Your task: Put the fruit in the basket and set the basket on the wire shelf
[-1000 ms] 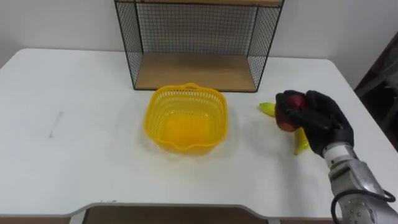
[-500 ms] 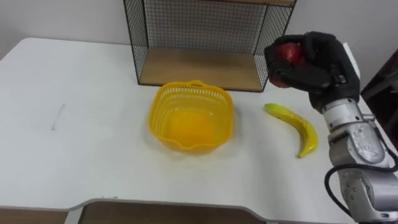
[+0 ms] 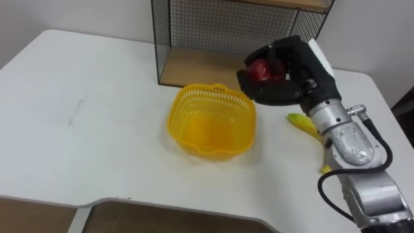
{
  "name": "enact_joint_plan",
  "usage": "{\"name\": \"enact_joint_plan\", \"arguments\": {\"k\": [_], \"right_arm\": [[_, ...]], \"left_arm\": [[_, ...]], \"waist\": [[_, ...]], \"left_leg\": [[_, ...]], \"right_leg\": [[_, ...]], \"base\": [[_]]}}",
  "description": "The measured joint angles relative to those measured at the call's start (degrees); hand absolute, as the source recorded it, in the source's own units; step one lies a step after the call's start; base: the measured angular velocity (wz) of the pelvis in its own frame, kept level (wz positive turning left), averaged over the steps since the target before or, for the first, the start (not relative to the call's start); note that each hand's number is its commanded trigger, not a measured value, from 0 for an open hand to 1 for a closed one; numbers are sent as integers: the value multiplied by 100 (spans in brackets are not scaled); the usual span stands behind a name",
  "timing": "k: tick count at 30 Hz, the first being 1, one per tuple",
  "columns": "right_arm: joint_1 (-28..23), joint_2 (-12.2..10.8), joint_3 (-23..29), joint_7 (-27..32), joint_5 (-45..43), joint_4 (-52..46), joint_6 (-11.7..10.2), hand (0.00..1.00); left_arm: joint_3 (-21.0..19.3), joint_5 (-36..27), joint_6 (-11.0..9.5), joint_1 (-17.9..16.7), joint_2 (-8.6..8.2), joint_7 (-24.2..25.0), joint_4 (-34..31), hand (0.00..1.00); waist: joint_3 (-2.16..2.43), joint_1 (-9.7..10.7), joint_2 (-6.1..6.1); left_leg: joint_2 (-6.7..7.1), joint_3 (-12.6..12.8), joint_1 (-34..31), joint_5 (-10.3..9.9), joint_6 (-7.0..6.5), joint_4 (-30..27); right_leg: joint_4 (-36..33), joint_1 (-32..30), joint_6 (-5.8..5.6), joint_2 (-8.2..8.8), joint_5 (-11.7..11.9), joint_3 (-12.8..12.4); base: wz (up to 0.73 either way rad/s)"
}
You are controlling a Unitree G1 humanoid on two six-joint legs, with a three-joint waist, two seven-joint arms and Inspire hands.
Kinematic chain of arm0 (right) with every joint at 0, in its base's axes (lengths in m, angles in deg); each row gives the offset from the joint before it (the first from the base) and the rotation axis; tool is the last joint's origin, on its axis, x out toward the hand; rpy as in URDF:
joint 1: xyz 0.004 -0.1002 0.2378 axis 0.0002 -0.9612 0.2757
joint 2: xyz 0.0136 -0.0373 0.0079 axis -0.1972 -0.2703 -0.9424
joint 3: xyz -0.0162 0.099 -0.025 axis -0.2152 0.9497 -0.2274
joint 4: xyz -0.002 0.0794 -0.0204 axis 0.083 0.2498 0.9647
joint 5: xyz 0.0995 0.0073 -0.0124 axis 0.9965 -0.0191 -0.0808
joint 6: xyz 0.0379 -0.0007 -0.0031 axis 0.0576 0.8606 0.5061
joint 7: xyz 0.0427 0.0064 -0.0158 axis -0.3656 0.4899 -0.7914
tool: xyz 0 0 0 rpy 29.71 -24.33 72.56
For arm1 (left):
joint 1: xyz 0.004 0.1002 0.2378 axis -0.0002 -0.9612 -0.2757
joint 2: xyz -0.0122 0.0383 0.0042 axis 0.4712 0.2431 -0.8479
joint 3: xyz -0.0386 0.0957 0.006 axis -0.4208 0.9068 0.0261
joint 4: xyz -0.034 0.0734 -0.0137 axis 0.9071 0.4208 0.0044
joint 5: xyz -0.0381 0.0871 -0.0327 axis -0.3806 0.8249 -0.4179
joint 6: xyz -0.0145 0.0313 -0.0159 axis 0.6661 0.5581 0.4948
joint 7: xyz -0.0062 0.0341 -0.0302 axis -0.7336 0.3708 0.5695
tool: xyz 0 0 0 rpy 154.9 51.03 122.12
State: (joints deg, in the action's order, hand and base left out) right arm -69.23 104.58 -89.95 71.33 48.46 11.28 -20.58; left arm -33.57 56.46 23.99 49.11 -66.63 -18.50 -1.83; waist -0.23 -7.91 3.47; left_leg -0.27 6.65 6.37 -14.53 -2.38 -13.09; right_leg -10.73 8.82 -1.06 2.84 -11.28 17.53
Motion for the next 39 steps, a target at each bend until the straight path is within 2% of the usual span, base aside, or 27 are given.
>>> {"name": "enact_joint_plan", "arguments": {"k": [3,6,8,11,12,13,14,16,18,20,23,28,39], "right_arm": [[0,4,-170,-67,-190,57,11,100],[1,8,-391,-132,-342,280,22,100],[2,10,-558,-194,-421,392,96,100],[6,9,-713,-252,-625,619,110,100],[6,8,-743,-253,-632,664,130,63],[6,8,-793,-259,-642,743,161,63],[6,8,-804,-266,-653,752,197,0],[6,9,-806,-302,-704,753,271,0],[6,9,-806,-313,-766,754,271,0],[6,7,-812,-314,-822,755,273,0],[6,-4,-832,-318,-842,755,290,0],[6,-3,-831,-318,-892,755,388,0],[6,-3,-831,-362,-1081,755,389,0]], "left_arm": [[32,-3,3,6,10,-6,-25,0],[171,-3,3,12,67,-5,-136,0],[262,-10,1,48,106,-5,-164,0],[442,-52,5,87,147,-7,-162,0],[454,-52,7,93,147,-7,-162,0],[487,-52,16,104,147,-7,-162,0],[504,-52,17,108,146,-7,-162,0],[551,-52,52,109,143,-8,-162,0],[569,-52,114,109,142,-7,-162,0],[655,-49,137,108,141,-8,-161,0],[655,-49,166,108,139,-8,-161,0],[654,-50,251,107,142,-8,-164,0],[653,-49,250,111,142,-1,-165,0]], "waist": [[1,11,20],[-13,-9,91],[-40,-21,132],[-46,-24,128],[-49,-26,124],[-60,-26,108],[-66,-26,97],[-77,-23,53],[-61,-22,21],[-26,-25,-18],[-16,-20,-42],[-3,-13,-29],[-6,1,-34]], "left_leg": [[7,-51,1,0,0,22],[7,-59,-5,1,2,20],[8,-62,-14,1,1,15],[14,-62,-15,0,0,-35],[14,-62,-15,0,0,-38],[14,-61,-16,0,0,-38],[14,-61,-17,0,0,-38],[10,-61,-24,0,0,-35],[7,-61,-24,1,1,-31],[9,-60,-19,1,1,-32],[10,-59,-11,1,1,-36],[9,-64,-21,1,1,-39],[9,-69,-38,0,0,-38]], "right_leg": [[1,28,0,2,0,44],[1,26,0,2,0,44],[2,21,0,2,0,36],[5,23,-2,8,1,25],[6,23,-2,8,1,24],[7,22,-2,8,1,23],[7,21,-2,8,1,22],[8,11,-2,3,1,22],[8,10,-1,0,1,23],[7,12,-1,3,1,26],[8,22,-1,4,1,28],[4,24,-1,5,1,31],[0,24,-1,6,1,36]], "base": [[8],[0],[0],[0],[0],[0],[0],[0],[0],[0],[0],[0],[0]]}}
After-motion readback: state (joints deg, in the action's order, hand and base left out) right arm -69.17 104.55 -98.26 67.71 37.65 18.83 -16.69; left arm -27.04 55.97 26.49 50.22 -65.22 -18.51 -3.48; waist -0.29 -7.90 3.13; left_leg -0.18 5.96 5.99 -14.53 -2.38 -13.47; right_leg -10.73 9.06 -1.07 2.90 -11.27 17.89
